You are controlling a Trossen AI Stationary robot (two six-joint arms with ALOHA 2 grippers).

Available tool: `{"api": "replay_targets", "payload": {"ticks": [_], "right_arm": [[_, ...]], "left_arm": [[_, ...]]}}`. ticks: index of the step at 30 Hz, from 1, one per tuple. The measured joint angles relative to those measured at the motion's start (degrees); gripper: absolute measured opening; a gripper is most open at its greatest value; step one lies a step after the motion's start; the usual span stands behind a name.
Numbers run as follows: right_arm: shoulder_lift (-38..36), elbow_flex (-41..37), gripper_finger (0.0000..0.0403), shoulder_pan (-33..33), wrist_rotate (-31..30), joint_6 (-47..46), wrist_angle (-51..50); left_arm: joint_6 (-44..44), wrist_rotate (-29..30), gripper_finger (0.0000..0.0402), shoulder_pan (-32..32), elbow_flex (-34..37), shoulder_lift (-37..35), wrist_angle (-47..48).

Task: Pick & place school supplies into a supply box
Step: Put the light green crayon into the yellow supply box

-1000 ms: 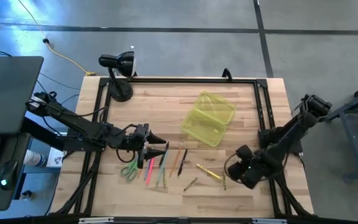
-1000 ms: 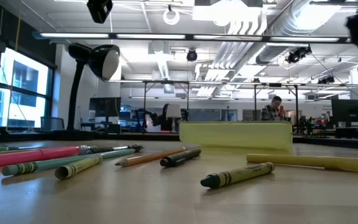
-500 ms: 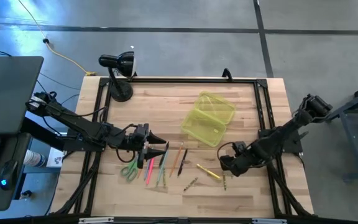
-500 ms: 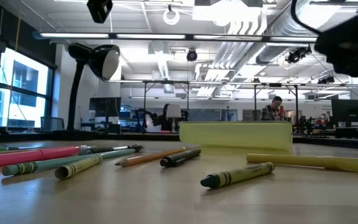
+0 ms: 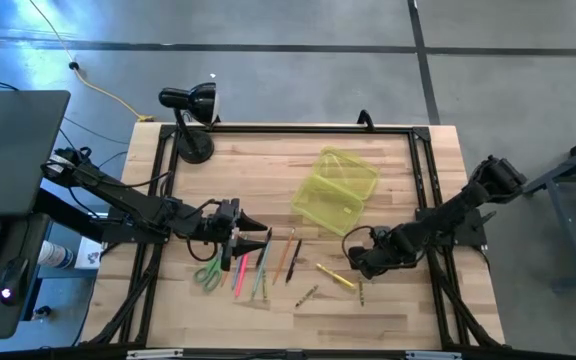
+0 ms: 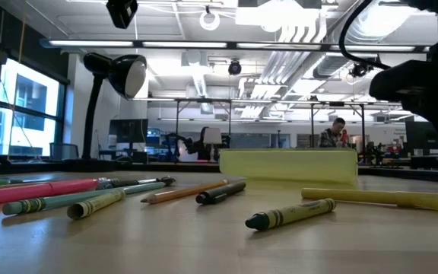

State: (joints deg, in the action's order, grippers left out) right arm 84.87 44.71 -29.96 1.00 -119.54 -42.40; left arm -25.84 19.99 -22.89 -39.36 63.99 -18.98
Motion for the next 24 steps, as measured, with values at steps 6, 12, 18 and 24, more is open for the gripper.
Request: {"api": "replay_targets", "payload": {"ticks": [6, 12, 18, 24], "right_arm": [[0.05, 0.0, 0.0144, 0.0, 2.58, -1.41, -0.64], [2.27, 0.0, 0.0144, 0.07, 2.53, -1.03, -0.7], [5.74, 0.02, 0.0145, 0.07, 2.87, 0.05, 0.4], [6.02, 0.09, 0.0145, 0.0, 0.44, 5.64, 0.69]], "left_arm": [[-0.01, 0.0, 0.026, -0.01, -0.01, 0.0, 0.04], [0.0, 0.0, 0.026, 0.0, -0.01, 0.0, 0.07], [0.0, 0.0, 0.026, -0.01, -0.01, 0.0, 0.04], [0.0, 0.0, 0.026, 0.0, -0.01, 0.0, 0.04]]}}
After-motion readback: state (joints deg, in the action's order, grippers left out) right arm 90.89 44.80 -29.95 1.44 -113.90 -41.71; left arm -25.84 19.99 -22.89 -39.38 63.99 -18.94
